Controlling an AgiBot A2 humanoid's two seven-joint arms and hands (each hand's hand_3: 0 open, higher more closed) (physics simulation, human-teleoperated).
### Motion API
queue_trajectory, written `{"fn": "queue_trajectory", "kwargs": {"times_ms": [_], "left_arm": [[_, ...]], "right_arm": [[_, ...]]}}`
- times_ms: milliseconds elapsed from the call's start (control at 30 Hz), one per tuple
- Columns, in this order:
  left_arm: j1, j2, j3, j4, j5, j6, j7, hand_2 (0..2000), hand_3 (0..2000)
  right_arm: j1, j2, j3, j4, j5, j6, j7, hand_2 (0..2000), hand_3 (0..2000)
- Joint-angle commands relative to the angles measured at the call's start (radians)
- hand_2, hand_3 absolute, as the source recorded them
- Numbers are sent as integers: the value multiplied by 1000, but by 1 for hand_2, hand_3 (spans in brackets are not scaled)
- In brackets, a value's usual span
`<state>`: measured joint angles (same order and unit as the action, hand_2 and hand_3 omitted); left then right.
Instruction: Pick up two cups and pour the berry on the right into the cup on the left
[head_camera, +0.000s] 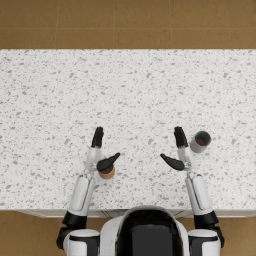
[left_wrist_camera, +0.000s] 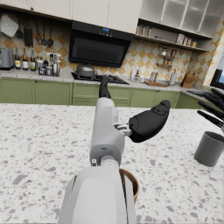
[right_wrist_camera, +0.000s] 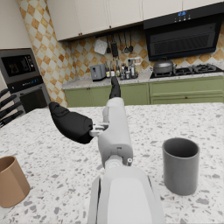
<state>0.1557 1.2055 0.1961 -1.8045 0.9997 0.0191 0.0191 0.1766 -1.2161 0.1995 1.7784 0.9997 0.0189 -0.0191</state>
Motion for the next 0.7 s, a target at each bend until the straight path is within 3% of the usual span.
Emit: {"fn": "queue_trajectory", "kwargs": {"times_ms": [33, 333, 600, 700], "left_arm": [[-51, -20, -55, -26, 0, -5, -5, 0, 0], [-209, -55, -116, -110, 273, -18, -18, 0, 0], [-361, -92, -117, -106, 326, -19, -19, 0, 0], [-370, -88, -115, -65, 329, -19, -19, 0, 0]], "right_arm": [[-14, 2, -79, -9, 0, -5, 5, 0, 0], [-99, -7, -251, 7, 250, -18, 18, 0, 0], [-154, -24, -331, -13, 353, -19, 19, 0, 0], [-148, -29, -331, -44, 424, -19, 19, 0, 0]]}}
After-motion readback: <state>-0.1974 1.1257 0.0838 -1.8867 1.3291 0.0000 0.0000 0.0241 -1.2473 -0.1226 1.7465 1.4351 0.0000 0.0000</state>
